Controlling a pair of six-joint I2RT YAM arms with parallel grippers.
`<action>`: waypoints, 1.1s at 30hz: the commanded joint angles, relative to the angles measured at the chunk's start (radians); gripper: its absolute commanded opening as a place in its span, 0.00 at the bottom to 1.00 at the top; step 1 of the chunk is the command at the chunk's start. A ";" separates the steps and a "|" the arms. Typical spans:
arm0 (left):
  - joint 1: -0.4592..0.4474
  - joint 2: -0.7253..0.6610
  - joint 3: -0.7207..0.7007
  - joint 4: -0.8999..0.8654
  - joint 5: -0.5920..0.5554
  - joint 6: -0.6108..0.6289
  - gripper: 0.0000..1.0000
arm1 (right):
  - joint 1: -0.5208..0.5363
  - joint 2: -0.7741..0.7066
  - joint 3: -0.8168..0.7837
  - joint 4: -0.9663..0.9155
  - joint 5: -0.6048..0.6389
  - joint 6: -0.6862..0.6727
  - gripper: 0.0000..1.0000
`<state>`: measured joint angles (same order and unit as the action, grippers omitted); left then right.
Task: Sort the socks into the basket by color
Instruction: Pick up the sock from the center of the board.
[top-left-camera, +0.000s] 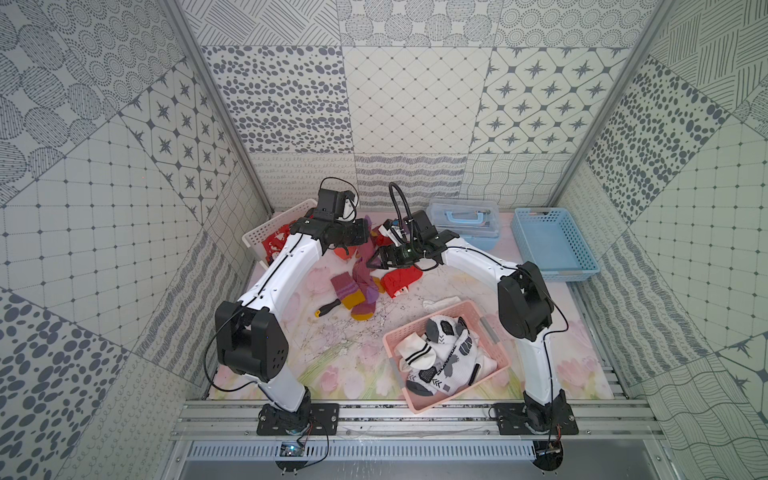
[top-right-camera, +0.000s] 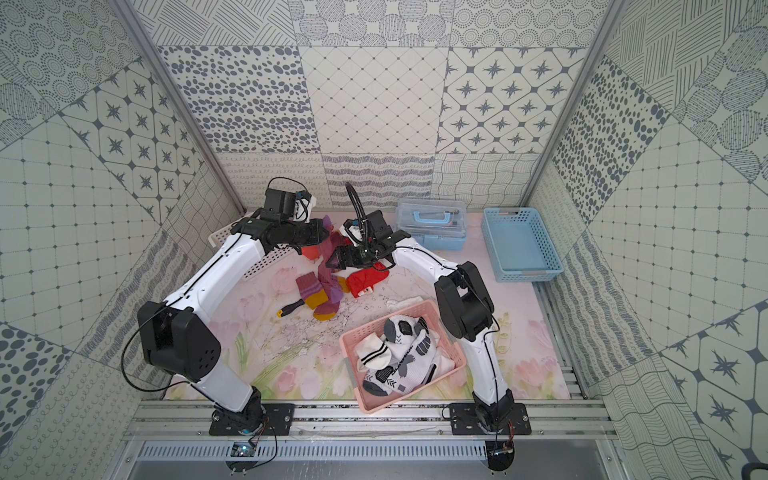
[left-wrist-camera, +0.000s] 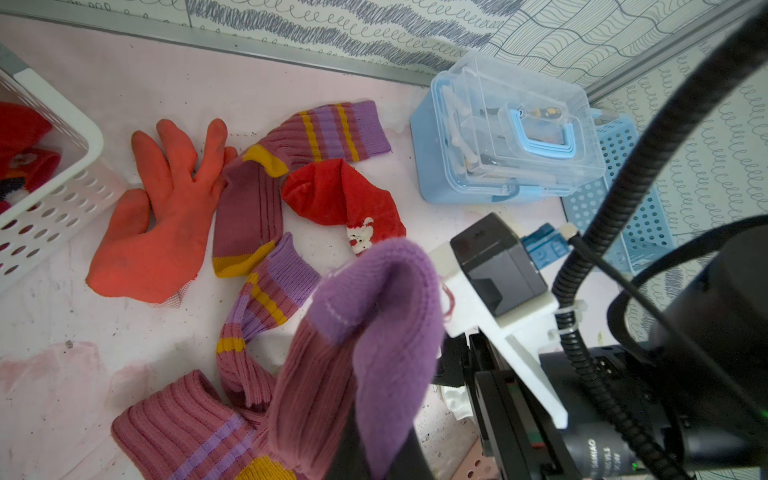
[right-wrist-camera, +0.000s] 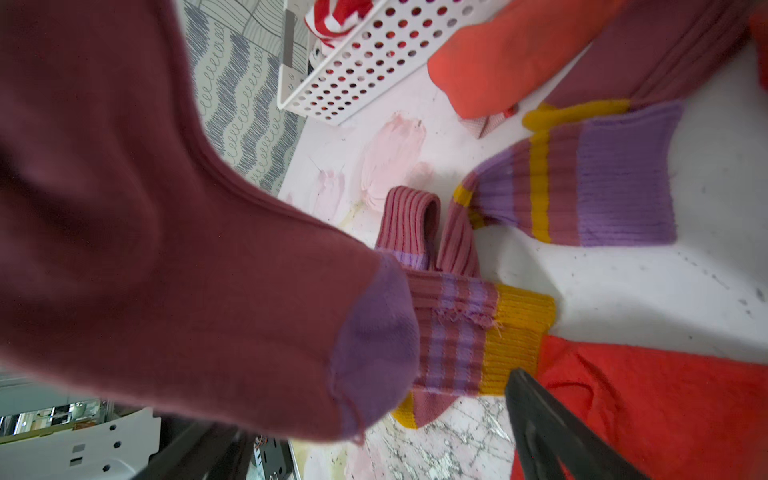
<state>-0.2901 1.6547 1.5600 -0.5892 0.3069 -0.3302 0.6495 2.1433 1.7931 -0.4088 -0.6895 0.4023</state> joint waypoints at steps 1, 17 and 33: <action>-0.006 0.011 0.023 -0.016 0.034 -0.010 0.00 | 0.028 -0.020 0.050 0.121 0.013 0.019 0.87; 0.027 0.039 0.069 -0.048 0.019 -0.030 0.19 | 0.018 -0.084 0.026 0.013 0.041 0.040 0.00; 0.089 -0.041 -0.060 -0.101 -0.029 -0.065 0.61 | -0.158 -0.208 0.213 -0.357 0.276 0.013 0.00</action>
<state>-0.2142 1.6402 1.5406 -0.6502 0.2985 -0.3748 0.5194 1.9785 1.9614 -0.6884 -0.4877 0.4335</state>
